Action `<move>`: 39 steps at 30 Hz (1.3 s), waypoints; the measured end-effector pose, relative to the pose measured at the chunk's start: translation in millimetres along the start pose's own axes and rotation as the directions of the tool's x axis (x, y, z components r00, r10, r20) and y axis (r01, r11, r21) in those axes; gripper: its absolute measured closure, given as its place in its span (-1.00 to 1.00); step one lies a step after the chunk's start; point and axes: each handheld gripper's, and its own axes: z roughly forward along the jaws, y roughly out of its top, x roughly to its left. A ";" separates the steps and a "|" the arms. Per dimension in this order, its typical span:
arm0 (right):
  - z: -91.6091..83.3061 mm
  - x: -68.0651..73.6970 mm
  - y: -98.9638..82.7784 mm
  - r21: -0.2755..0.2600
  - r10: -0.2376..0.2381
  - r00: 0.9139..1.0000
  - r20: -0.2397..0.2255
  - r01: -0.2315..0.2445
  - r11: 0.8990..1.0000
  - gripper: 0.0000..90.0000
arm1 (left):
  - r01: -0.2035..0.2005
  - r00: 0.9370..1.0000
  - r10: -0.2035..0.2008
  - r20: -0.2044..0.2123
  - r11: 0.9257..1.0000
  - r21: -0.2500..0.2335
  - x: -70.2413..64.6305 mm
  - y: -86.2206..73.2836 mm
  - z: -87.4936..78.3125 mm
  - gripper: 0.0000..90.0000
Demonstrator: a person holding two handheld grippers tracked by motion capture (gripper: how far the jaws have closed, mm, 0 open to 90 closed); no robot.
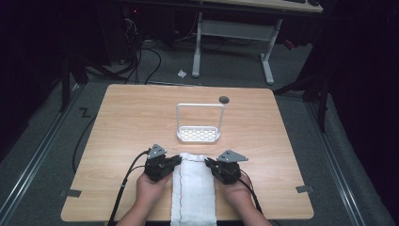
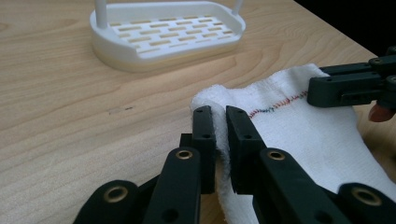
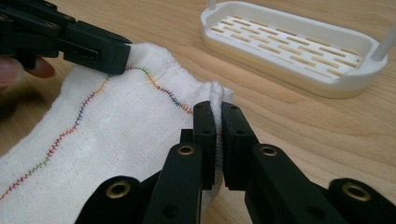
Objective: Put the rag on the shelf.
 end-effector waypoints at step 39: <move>-72.6 -18.8 94.8 -0.319 -0.034 0.998 0.057 0.051 0.946 0.91 | -0.156 0.987 0.157 -0.016 0.950 -0.272 -40.0 113.8 -46.9 0.85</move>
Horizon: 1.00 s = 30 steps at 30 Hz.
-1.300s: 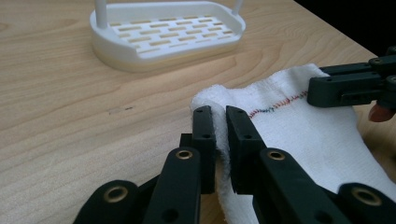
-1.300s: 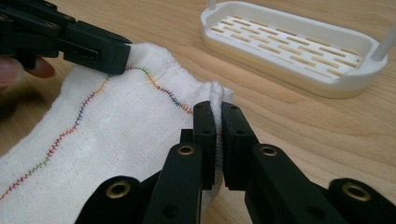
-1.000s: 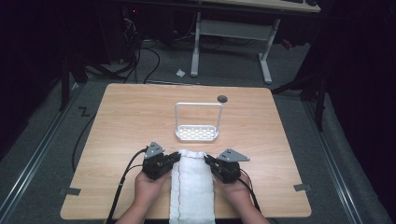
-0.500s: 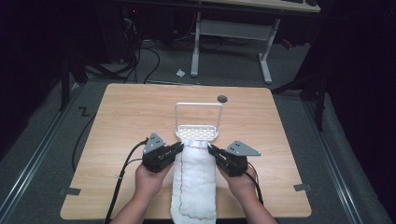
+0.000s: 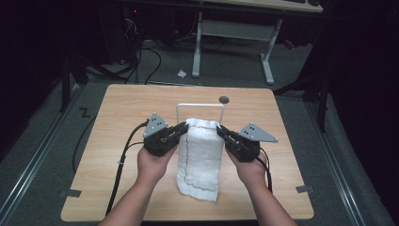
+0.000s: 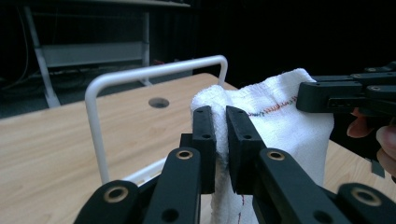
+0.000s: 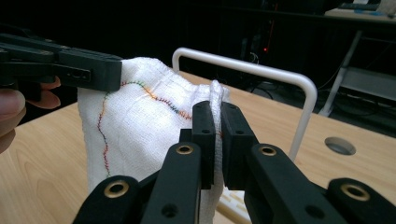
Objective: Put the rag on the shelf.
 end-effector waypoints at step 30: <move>-12.7 -0.8 56.5 -0.134 -0.020 1.000 0.013 0.021 0.991 0.91 | -0.073 0.997 0.071 -0.020 0.989 -0.128 -4.6 52.4 -16.6 0.85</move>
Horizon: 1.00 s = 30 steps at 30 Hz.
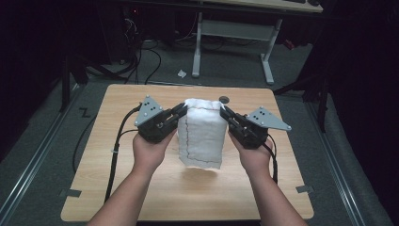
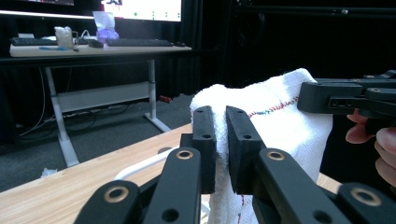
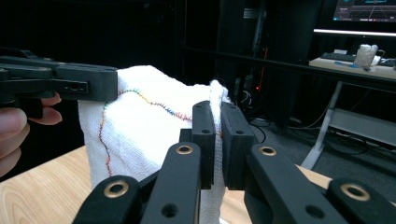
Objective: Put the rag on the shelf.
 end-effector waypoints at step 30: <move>15.2 -16.8 29.2 -0.056 -0.012 1.000 0.028 0.014 0.998 0.91 | -0.044 0.999 0.044 -0.022 0.998 -0.044 14.3 30.6 21.3 0.85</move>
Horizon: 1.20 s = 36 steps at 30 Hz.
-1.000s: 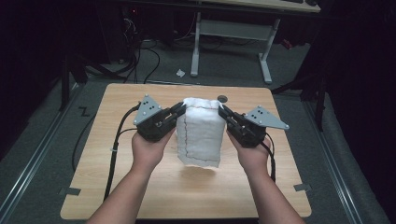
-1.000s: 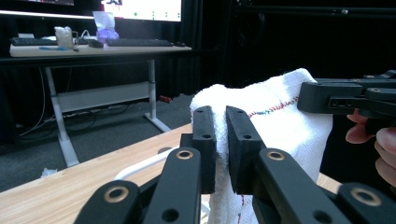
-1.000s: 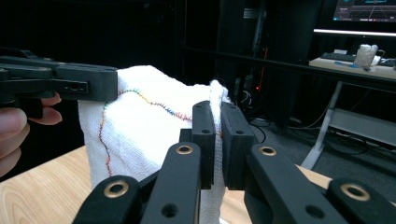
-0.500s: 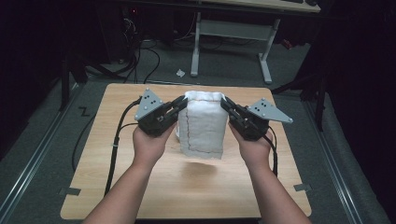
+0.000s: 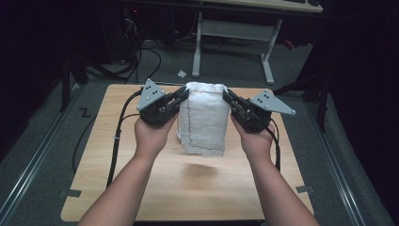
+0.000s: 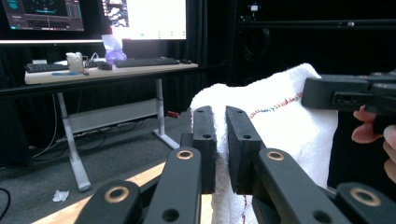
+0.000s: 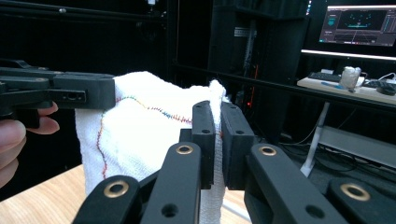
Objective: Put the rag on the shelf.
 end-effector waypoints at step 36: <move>95.0 -65.6 6.1 0.066 0.090 0.996 -0.005 -0.089 0.994 0.91 | -0.041 0.991 0.053 -0.126 0.994 0.099 63.8 14.8 84.2 0.85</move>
